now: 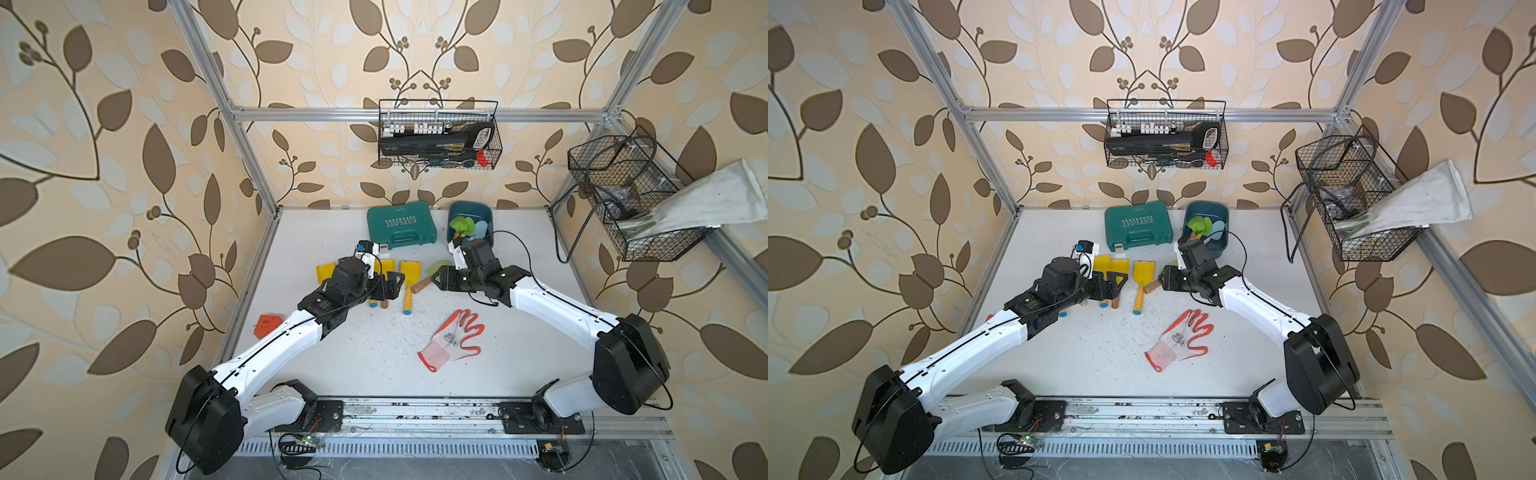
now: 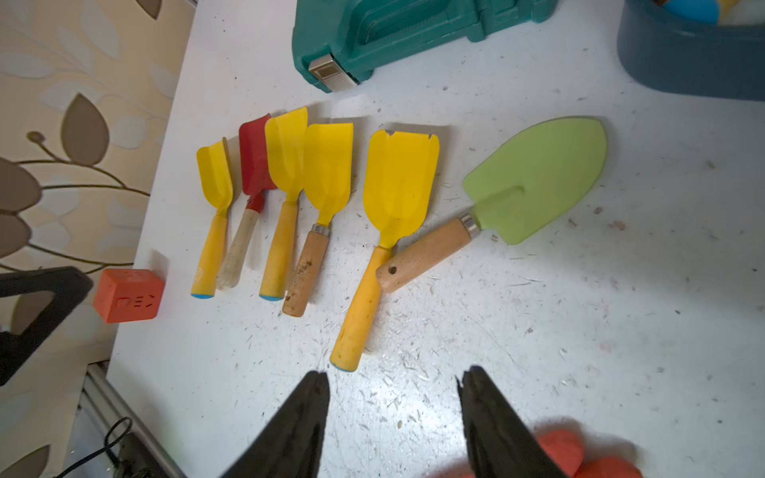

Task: Take the shovel out of the storage box
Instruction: Adjust the shovel at the center of the board.

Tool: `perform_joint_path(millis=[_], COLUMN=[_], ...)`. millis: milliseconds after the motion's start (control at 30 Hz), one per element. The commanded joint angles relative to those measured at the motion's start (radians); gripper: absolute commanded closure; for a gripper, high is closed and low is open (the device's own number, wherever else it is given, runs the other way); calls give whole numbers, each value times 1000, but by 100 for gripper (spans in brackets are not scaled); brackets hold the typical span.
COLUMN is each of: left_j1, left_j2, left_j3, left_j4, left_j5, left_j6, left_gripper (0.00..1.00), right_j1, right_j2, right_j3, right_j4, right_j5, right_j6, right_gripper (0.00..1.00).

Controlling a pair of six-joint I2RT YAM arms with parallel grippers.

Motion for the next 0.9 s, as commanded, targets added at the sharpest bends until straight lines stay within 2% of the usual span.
perform_joint_path(millis=[0, 133, 367, 667, 867], left_j1=[6, 8, 9, 8, 9], left_j2=[12, 31, 11, -18, -23], left_j3=[39, 49, 46, 34, 38], left_j4=[-9, -24, -35, -37, -44], left_j5=[-30, -46, -59, -70, -68], left_j6=[6, -4, -9, -17, -18], left_gripper=[5, 6, 5, 5, 5], right_j1=[5, 6, 6, 6, 0], right_j2=[56, 123, 272, 406, 463], right_j3=[42, 118, 226, 294, 312], right_j4=[-70, -108, -171, -148, -130], right_j5=[58, 79, 129, 83, 82], right_j6=[-21, -17, 24, 96, 132], right_gripper=[45, 43, 33, 33, 40])
